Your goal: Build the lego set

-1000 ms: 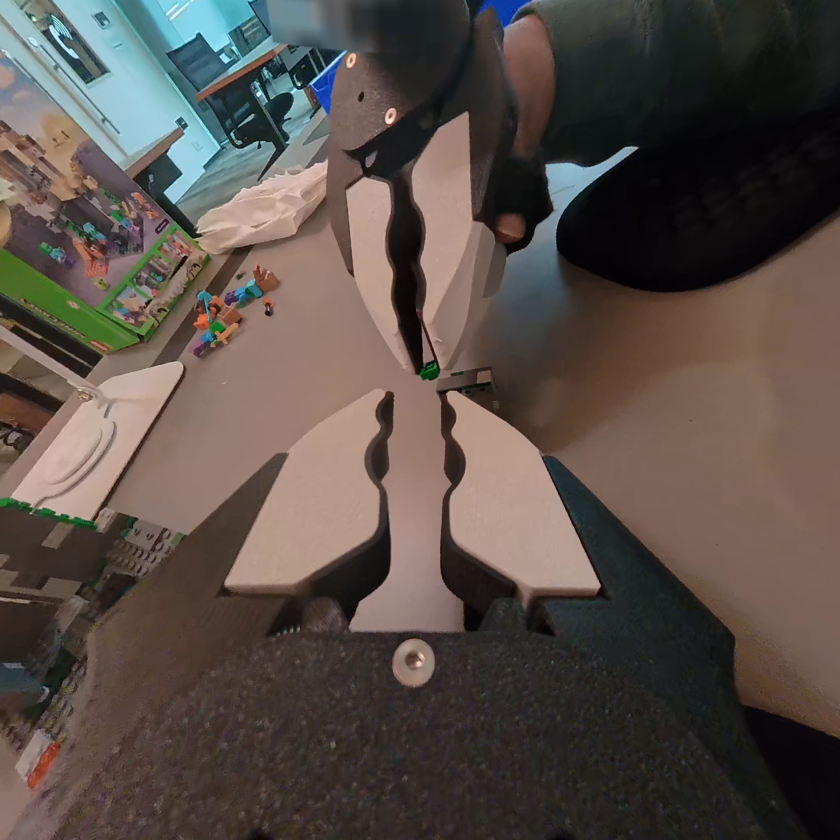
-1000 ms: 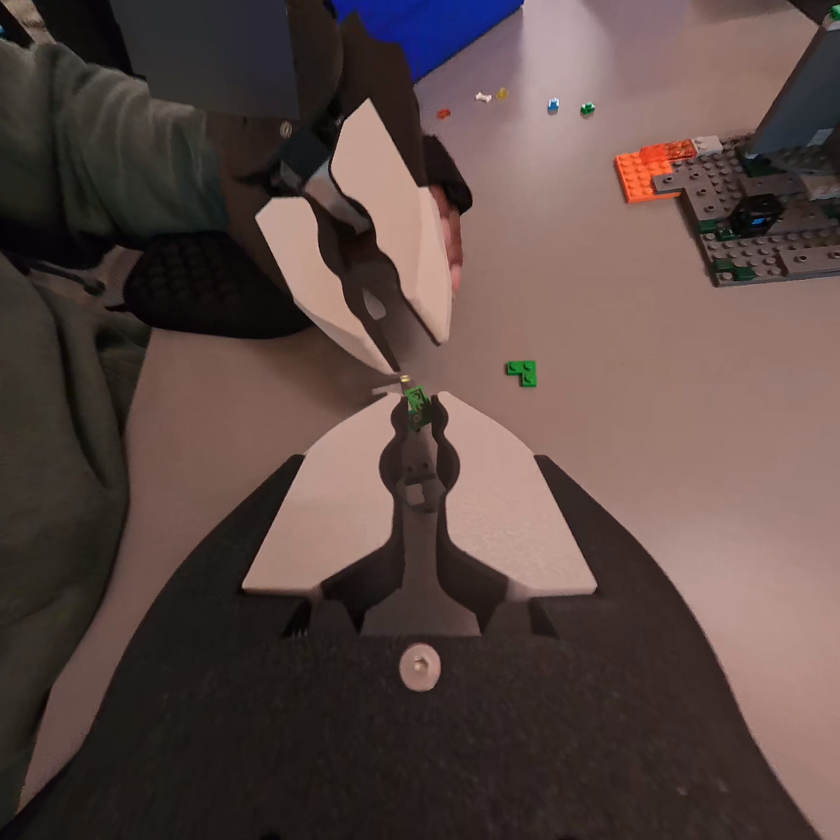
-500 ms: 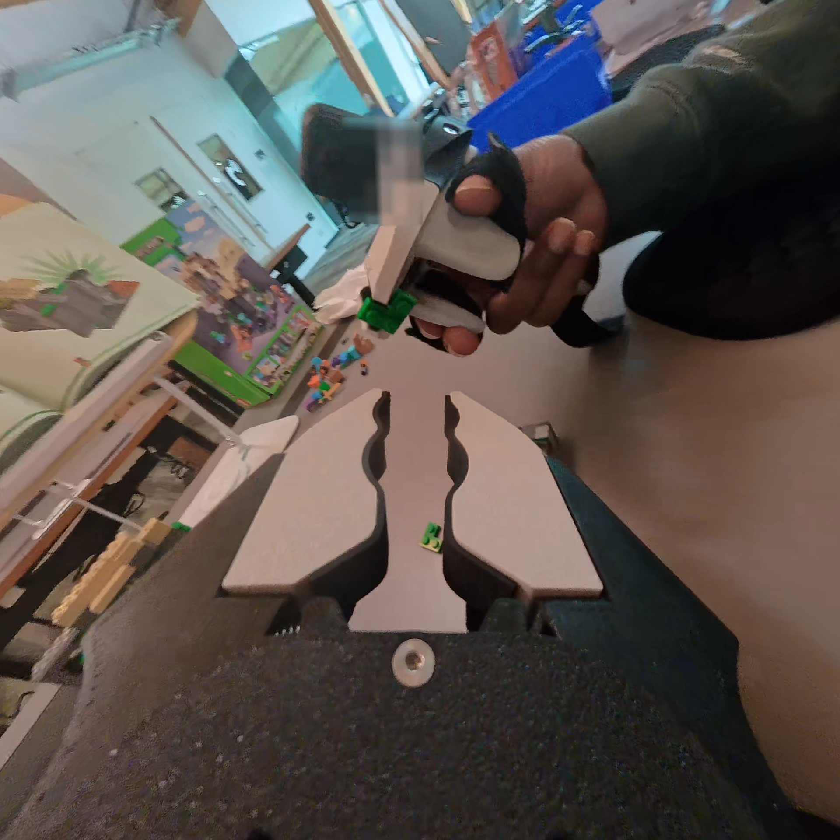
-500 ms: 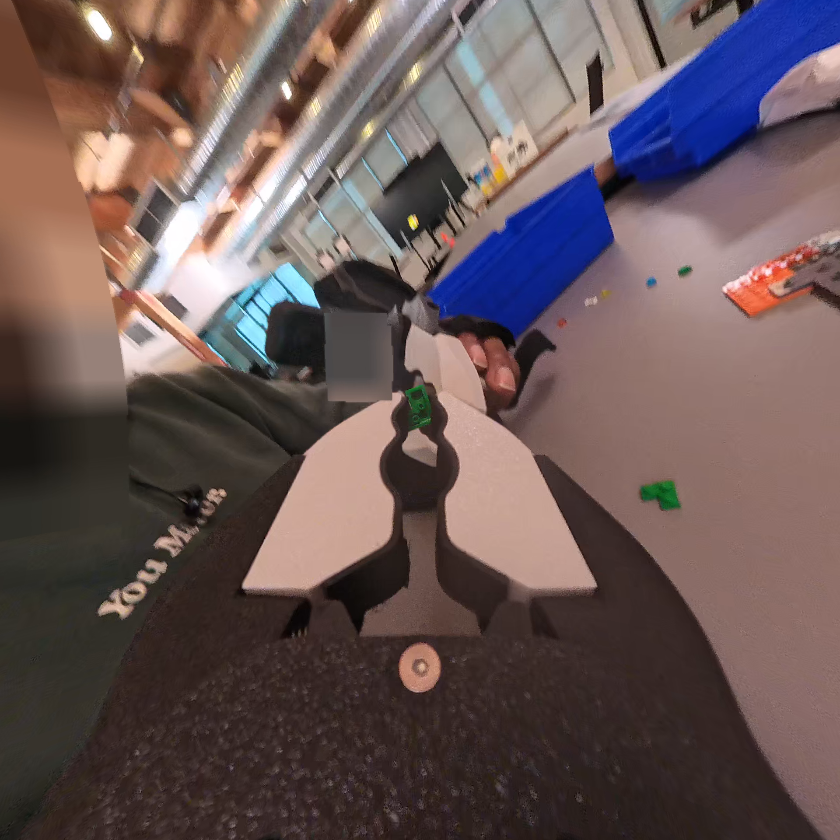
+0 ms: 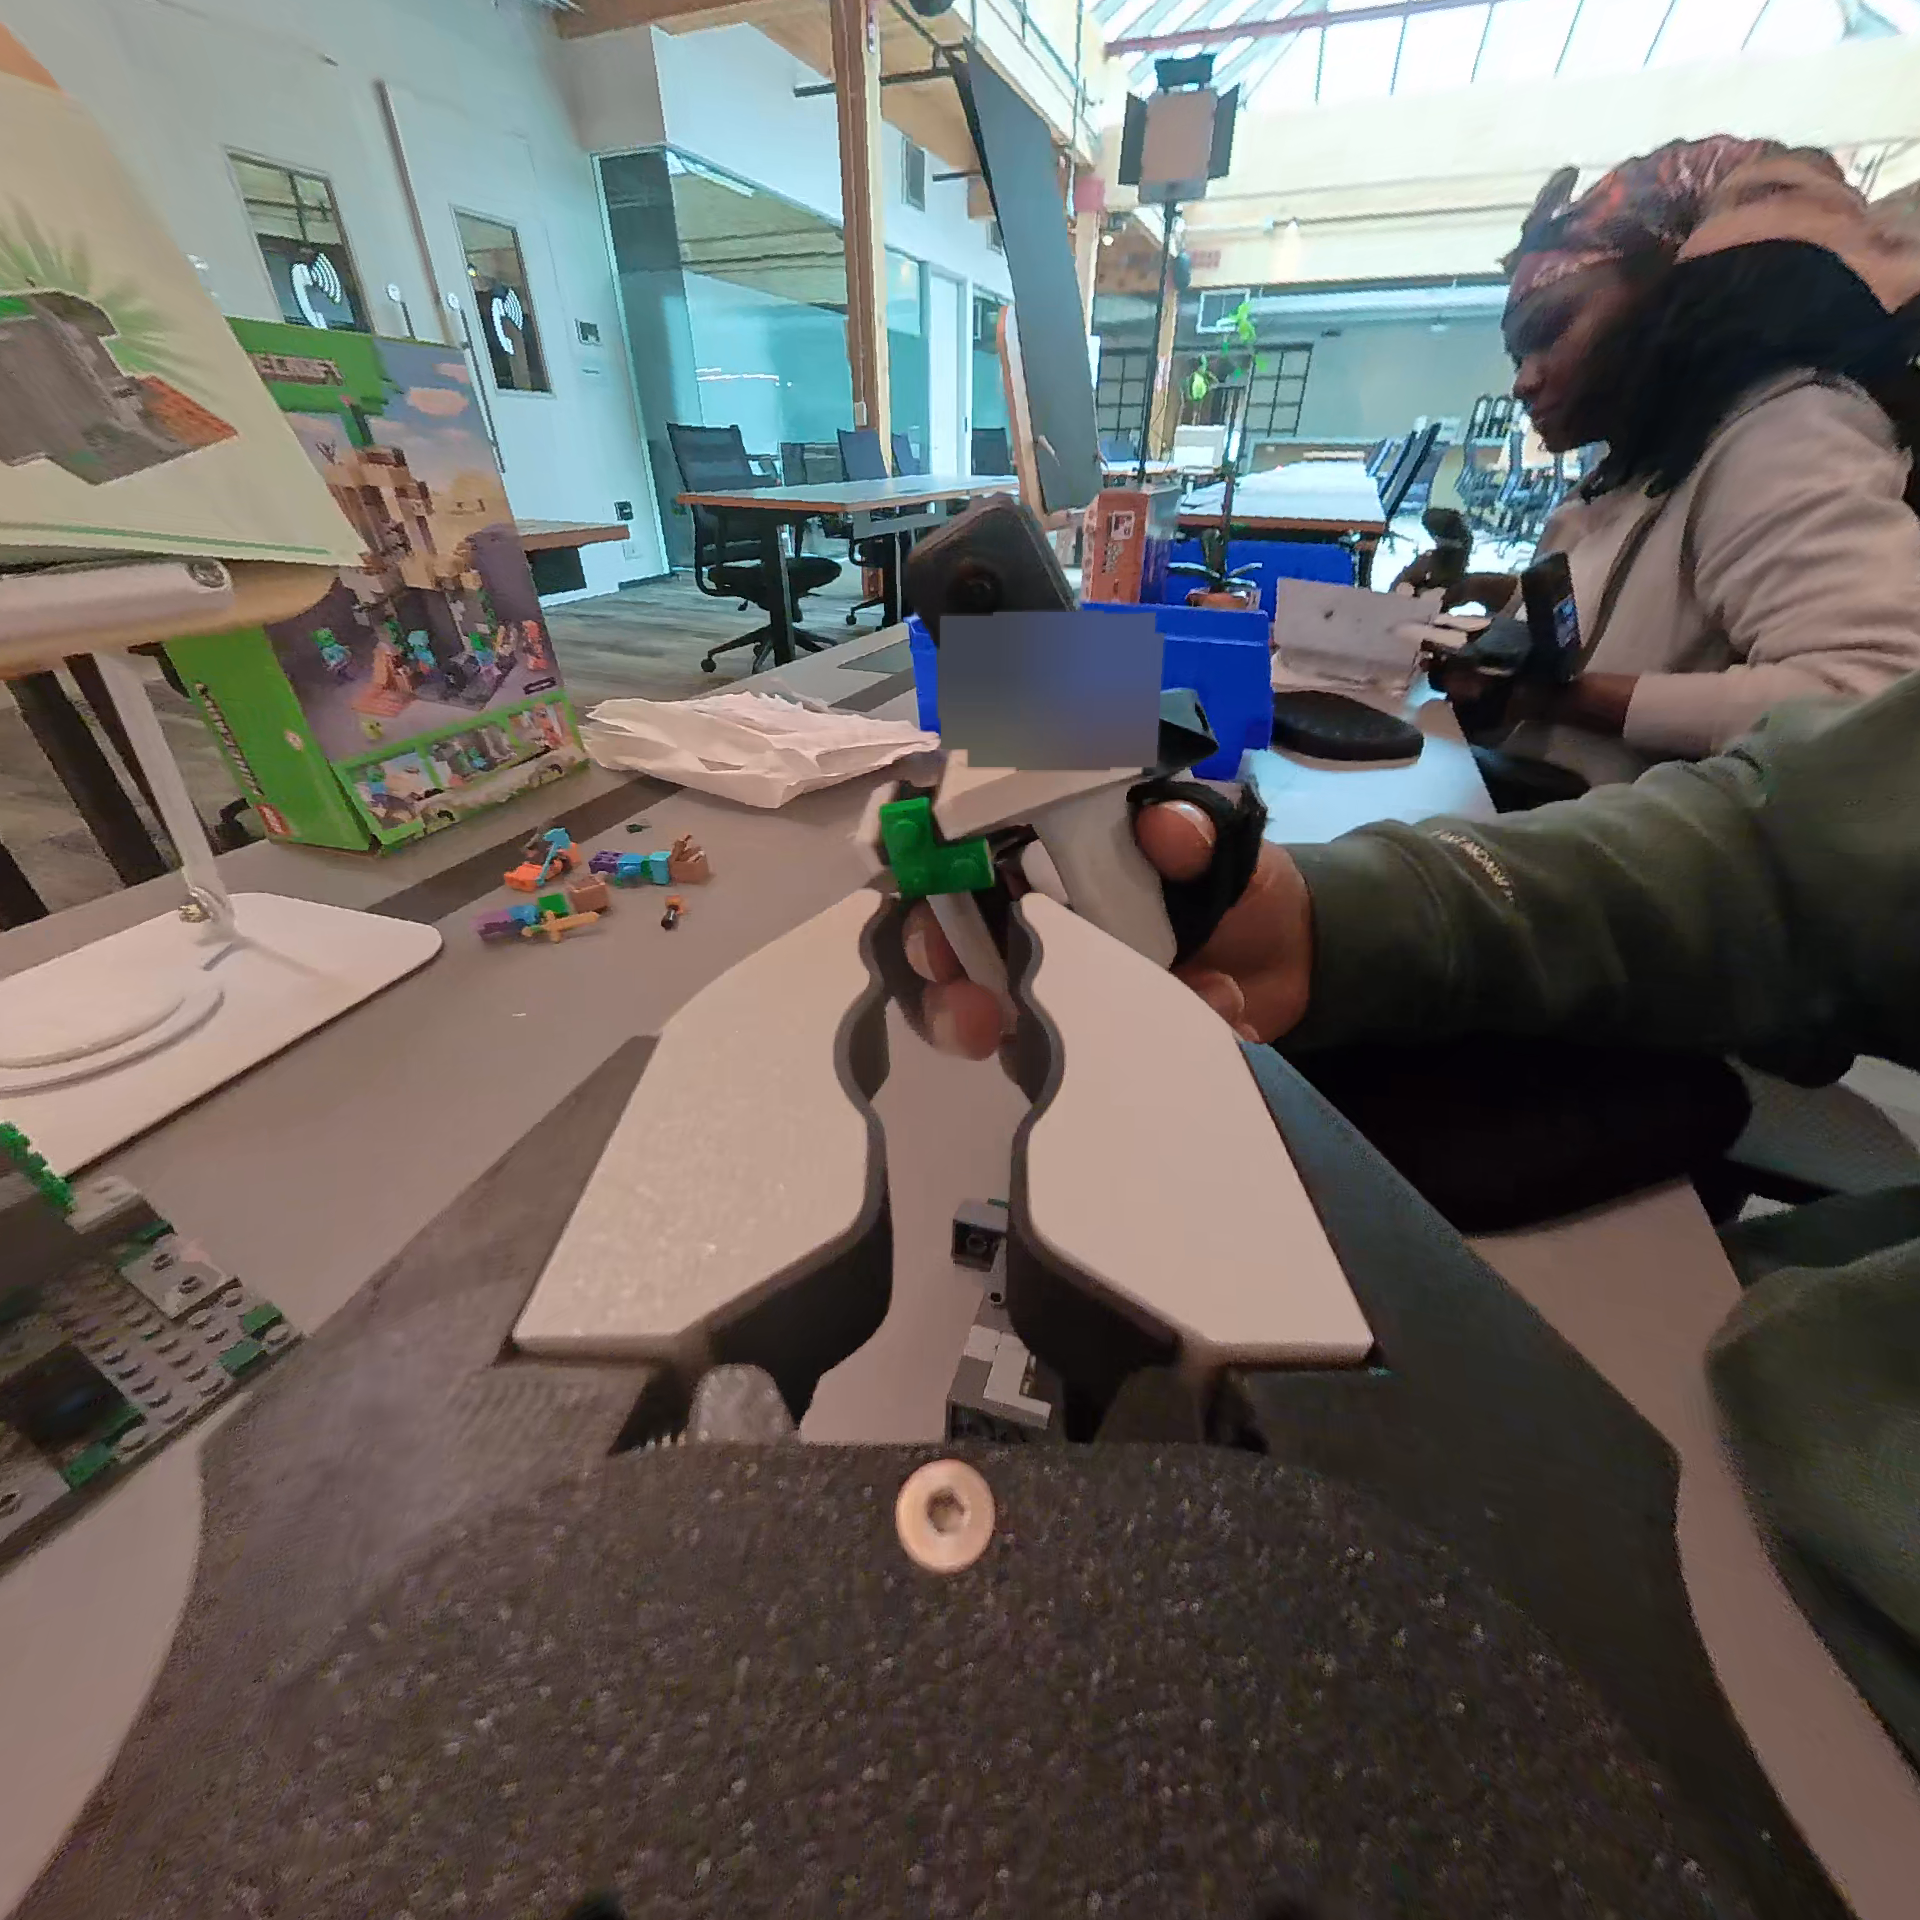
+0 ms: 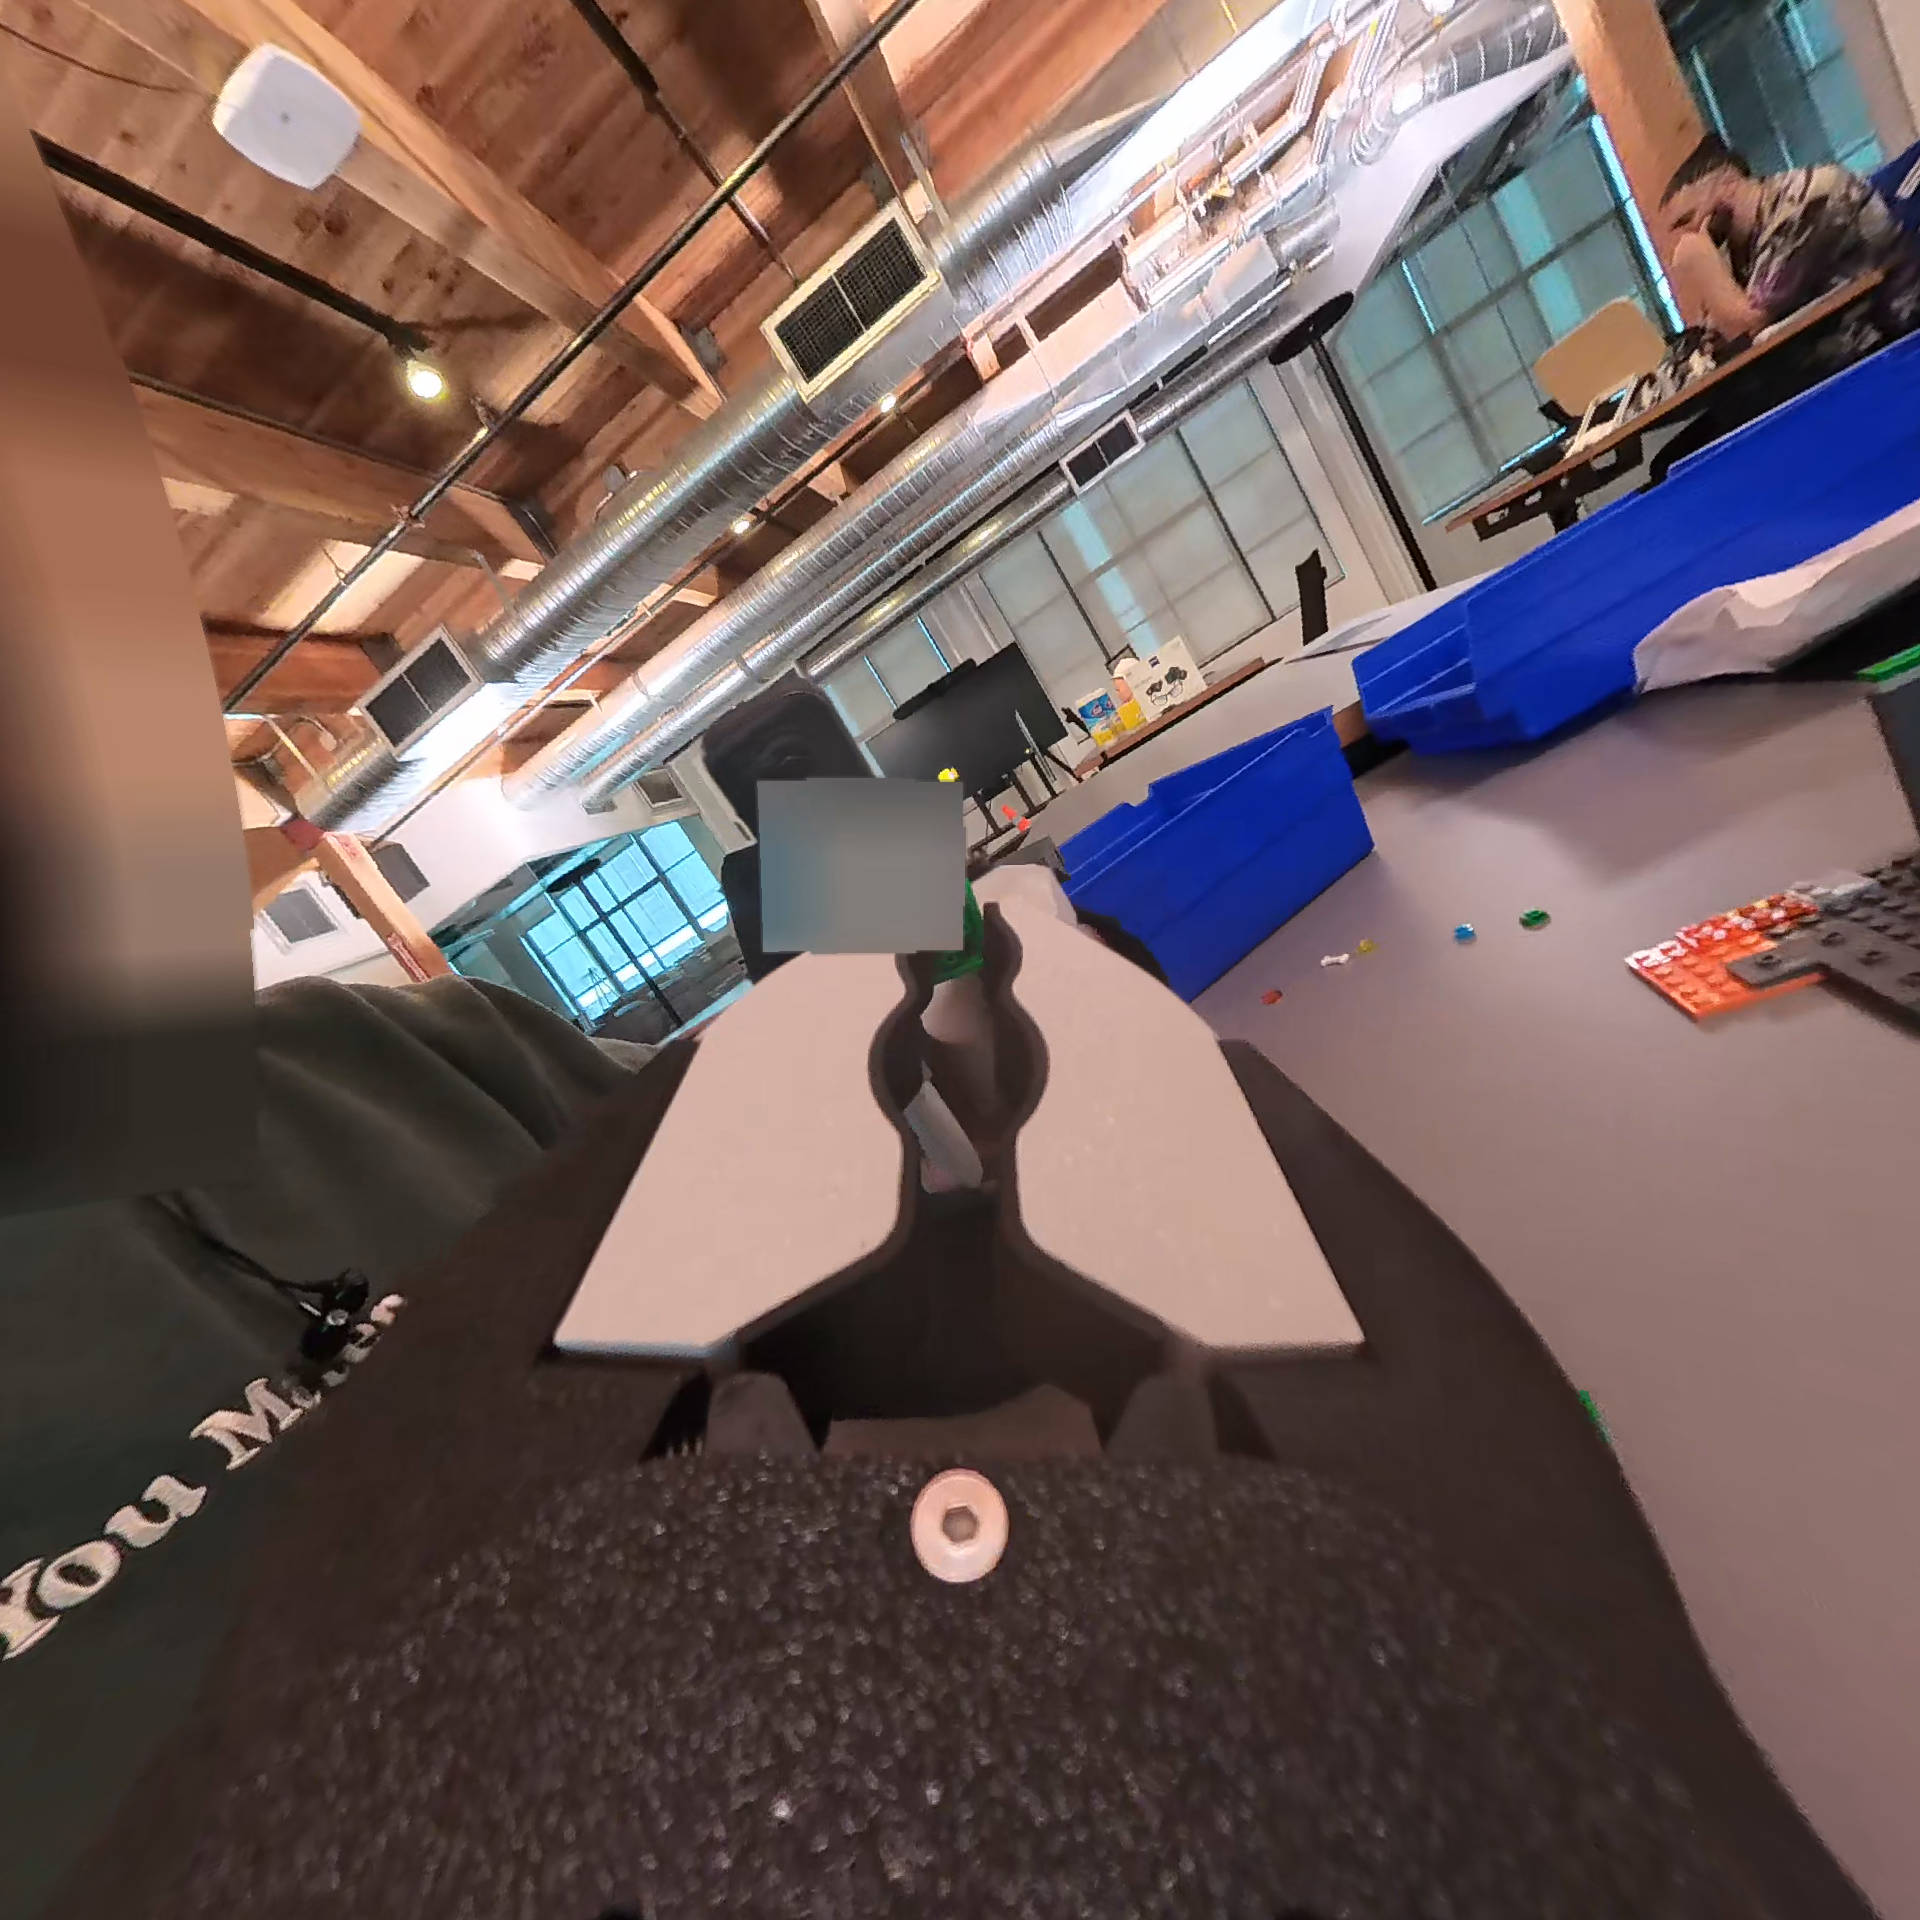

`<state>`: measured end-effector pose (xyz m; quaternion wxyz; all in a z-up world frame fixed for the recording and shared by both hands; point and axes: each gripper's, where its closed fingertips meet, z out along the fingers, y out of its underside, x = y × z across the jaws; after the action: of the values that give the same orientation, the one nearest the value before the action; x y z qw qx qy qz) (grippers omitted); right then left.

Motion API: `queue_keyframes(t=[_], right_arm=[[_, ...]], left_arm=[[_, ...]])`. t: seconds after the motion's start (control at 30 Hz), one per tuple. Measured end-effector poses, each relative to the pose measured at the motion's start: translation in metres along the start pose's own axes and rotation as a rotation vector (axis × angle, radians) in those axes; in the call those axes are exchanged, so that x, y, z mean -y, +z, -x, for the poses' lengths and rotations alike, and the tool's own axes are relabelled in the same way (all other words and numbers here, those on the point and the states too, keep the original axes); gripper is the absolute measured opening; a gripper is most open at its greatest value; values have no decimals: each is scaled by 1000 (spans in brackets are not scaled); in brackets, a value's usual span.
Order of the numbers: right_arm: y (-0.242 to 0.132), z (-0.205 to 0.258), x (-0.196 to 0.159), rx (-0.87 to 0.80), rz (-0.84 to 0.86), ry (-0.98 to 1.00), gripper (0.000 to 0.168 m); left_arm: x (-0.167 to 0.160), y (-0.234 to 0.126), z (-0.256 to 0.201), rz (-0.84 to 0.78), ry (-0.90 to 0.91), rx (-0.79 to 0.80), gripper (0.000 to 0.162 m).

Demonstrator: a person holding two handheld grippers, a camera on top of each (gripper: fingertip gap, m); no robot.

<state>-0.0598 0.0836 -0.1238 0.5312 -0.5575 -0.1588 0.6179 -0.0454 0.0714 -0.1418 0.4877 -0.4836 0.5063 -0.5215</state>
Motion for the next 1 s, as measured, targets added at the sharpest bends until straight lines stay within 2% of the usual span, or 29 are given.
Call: queue_keyframes(t=[0.4, 0.8, 1.0], right_arm=[[-1, 0, -1, -63, 25, -165, 8], [0, 3, -2, -67, 33, -211, 8], [-2, 0, -6, -95, 96, -258, 8]], left_arm=[[8, -4, 0, -58, -120, -63, 23], [5, -5, -1, -39, -91, -69, 15], [-1, -6, 1, 16, -30, -61, 15]])
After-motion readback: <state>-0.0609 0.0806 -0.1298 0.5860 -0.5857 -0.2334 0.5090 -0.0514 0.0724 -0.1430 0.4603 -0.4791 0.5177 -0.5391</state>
